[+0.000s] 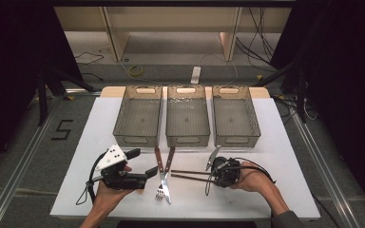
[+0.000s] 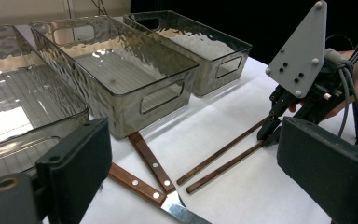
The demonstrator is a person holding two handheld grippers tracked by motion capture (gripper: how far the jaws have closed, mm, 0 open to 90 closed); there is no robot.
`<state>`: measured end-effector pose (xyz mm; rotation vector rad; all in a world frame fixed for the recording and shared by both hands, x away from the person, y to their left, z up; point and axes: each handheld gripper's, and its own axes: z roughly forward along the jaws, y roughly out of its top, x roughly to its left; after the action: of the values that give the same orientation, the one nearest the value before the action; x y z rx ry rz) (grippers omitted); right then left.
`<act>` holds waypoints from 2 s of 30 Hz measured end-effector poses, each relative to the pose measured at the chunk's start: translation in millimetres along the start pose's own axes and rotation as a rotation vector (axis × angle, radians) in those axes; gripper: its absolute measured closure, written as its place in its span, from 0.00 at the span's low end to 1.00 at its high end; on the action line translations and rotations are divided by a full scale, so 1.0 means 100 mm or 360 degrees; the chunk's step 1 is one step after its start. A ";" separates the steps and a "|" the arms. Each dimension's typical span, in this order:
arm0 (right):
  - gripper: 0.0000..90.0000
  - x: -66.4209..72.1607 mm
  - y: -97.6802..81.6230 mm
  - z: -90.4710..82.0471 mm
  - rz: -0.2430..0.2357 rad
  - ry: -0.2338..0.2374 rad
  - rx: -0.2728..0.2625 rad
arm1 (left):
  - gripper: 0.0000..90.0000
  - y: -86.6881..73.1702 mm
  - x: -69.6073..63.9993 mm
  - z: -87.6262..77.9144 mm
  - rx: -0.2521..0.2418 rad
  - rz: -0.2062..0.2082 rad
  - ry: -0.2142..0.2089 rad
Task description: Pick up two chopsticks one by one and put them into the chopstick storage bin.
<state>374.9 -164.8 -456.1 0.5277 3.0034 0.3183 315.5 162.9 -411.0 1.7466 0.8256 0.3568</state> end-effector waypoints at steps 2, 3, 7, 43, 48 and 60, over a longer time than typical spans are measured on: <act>0.93 0.00 0.00 0.00 -0.0029 0.0007 0.0001 | 0.10 0.00 0.00 0.00 0.0007 0.0005 -0.0003; 0.94 -0.01 0.00 -0.01 -0.0062 0.0007 0.0015 | 0.10 0.00 0.00 0.00 0.0010 0.0007 -0.0003; 0.94 0.01 0.00 0.00 -0.0071 -0.0001 0.0008 | 0.10 0.00 0.00 0.00 0.0003 -0.0001 0.0001; 0.96 -0.05 -0.07 -0.37 0.0110 -0.0034 -0.0387 | 0.11 0.00 -0.04 0.14 0.0096 -0.0108 -0.0043; 0.95 0.00 -0.02 -0.48 0.0144 -0.0059 -0.0557 | 0.13 0.02 -0.07 0.28 0.0110 -0.0216 -0.0092; 0.95 0.21 0.14 -0.58 0.0158 -0.0093 -0.0861 | 0.17 0.17 -0.13 0.66 0.0105 -0.0416 -0.0161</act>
<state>353.6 -156.3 -397.3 0.6083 2.6652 1.0550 352.9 104.3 -415.1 1.6772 0.9868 0.0669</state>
